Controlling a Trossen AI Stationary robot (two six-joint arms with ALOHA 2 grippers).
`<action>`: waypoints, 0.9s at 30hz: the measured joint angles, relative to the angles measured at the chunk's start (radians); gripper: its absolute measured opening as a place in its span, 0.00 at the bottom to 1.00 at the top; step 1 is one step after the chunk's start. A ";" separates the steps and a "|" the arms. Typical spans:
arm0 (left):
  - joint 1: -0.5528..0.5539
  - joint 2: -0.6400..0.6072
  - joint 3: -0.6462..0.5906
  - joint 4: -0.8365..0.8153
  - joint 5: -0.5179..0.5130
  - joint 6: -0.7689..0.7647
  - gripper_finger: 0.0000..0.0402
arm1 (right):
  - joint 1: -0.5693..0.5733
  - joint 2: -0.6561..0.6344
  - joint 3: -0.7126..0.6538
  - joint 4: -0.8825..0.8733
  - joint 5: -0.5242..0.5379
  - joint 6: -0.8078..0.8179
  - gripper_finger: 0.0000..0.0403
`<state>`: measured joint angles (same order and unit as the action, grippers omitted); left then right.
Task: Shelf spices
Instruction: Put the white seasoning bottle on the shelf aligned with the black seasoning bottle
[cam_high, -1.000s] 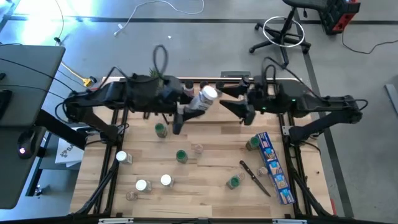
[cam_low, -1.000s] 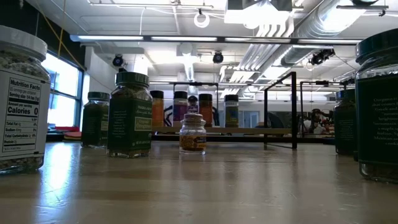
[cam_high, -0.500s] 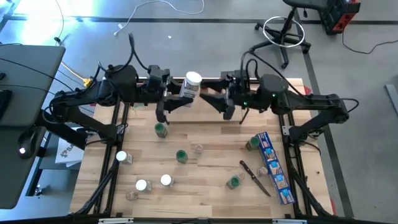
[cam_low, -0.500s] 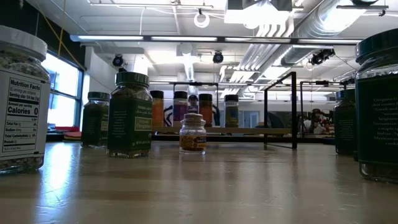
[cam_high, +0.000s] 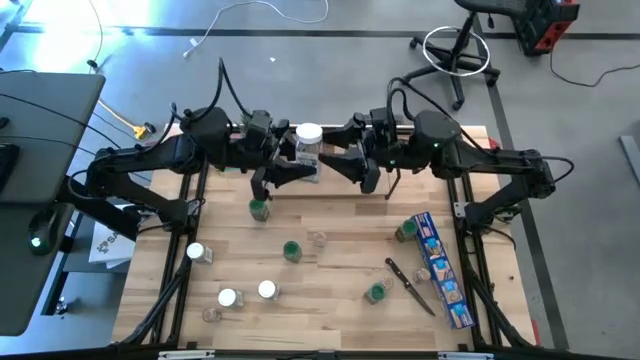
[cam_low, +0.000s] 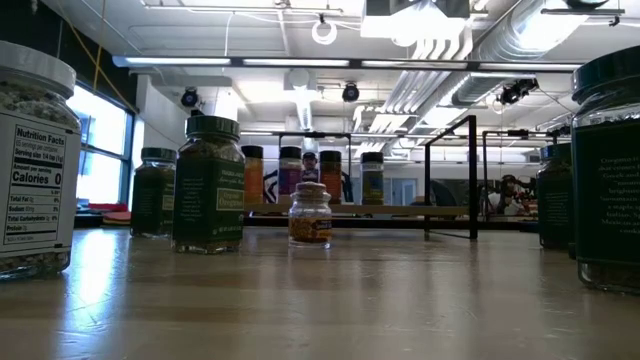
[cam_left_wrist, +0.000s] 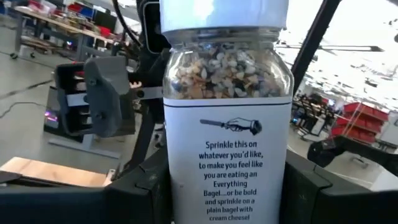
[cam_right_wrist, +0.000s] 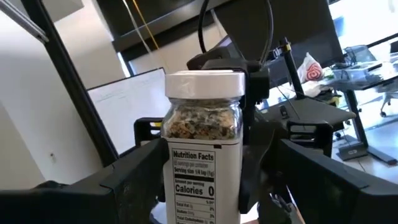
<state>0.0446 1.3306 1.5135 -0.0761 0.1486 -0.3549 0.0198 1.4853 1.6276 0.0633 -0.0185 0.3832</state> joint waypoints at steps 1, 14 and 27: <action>0.001 0.003 0.000 -0.002 -0.013 -0.001 0.46 | 0.000 0.000 0.000 -0.001 0.000 -0.003 0.76; 0.001 0.010 -0.004 -0.065 -0.026 -0.019 0.46 | 0.000 -0.004 -0.002 -0.113 0.044 -0.018 0.76; 0.000 0.048 -0.002 -0.143 -0.010 -0.037 0.46 | 0.000 -0.006 -0.002 -0.230 0.044 -0.009 0.48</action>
<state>0.0450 1.3784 1.5116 -0.2190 0.1389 -0.3917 0.0196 1.4792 1.6260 -0.1663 0.0256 0.3738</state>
